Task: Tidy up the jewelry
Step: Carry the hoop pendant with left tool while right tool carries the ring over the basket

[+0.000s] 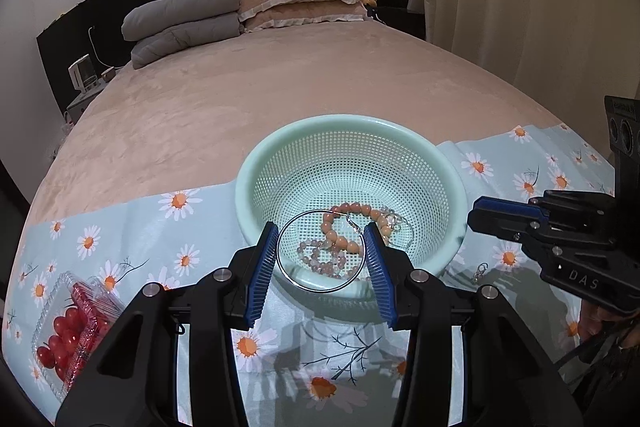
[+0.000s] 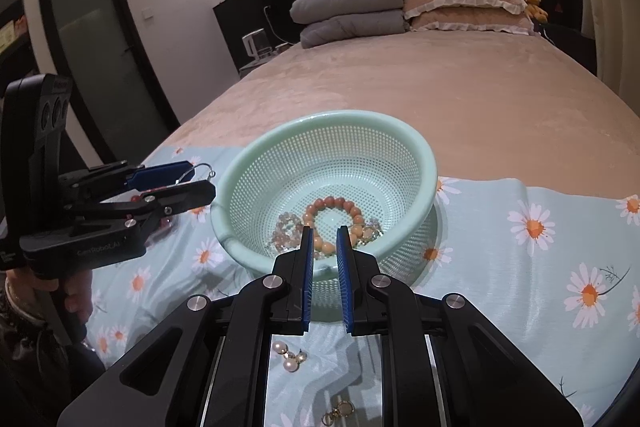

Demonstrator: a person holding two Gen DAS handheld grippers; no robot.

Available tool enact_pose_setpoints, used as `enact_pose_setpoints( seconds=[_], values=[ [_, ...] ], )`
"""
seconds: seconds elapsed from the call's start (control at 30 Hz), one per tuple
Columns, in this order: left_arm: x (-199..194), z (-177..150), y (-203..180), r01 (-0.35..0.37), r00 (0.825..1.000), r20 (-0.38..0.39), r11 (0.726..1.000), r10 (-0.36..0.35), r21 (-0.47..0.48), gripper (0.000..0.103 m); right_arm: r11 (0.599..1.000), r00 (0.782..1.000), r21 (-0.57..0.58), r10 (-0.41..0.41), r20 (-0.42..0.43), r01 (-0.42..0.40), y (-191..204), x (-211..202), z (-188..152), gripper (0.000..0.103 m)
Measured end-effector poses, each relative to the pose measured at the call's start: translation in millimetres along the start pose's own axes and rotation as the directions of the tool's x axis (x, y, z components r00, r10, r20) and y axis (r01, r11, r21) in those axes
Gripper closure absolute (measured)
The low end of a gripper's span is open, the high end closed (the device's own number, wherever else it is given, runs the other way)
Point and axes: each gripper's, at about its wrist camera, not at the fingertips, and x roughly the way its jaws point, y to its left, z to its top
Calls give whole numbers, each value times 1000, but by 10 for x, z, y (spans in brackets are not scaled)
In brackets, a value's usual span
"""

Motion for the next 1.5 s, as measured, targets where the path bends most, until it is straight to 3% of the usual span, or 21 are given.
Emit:
enact_pose_setpoints(
  seconds=[0.27, 0.4, 0.5, 0.63, 0.77, 0.9, 1.0, 1.1, 1.17, 1.27, 1.5],
  values=[
    [194, 58, -47, -11, 1000, -20, 1000, 11, 25, 58, 1000, 1000, -2, -17, -11, 17, -12, 4, -7, 90],
    [184, 53, -19, 0, 1000, -23, 1000, 1, 17, 58, 994, 994, -55, -100, -48, 97, -32, 41, -59, 90],
    [168, 50, -26, -1, 1000, -21, 1000, 1, 27, 58, 990, 982, -68, -135, -131, 127, -140, 106, -169, 88],
    [200, 49, -13, 4, 1000, -30, 1000, -3, 25, 58, 976, 952, -122, -205, -229, 181, -220, 249, -398, 73],
    [202, 40, -18, 6, 999, -34, 1000, -5, 23, 58, 969, 933, -139, -234, -272, 202, -293, 327, -527, 65],
    [193, 33, -41, 9, 999, -34, 999, -8, 35, 58, 961, 912, -169, -265, -313, 221, -333, 426, -631, 64],
    [210, 28, -41, 8, 999, -38, 999, -6, 36, 58, 962, 913, -176, -257, -317, 210, -323, 436, -646, 69],
    [219, 27, -48, 6, 999, -42, 999, -4, 39, 58, 968, 918, -194, -217, -332, 158, -239, 470, -650, 93],
    [225, 25, -46, 6, 999, -45, 999, -4, 41, 58, 964, 915, -212, -227, -334, 162, -171, 472, -663, 93],
    [231, 24, -37, 4, 999, -47, 999, -2, 37, 58, 972, 927, -193, -189, -324, 131, -137, 407, -617, 93],
    [224, 18, -31, 5, 999, -42, 999, -3, 36, 58, 979, 975, -181, -128, -180, 95, 70, 106, -208, 93]
  ],
)
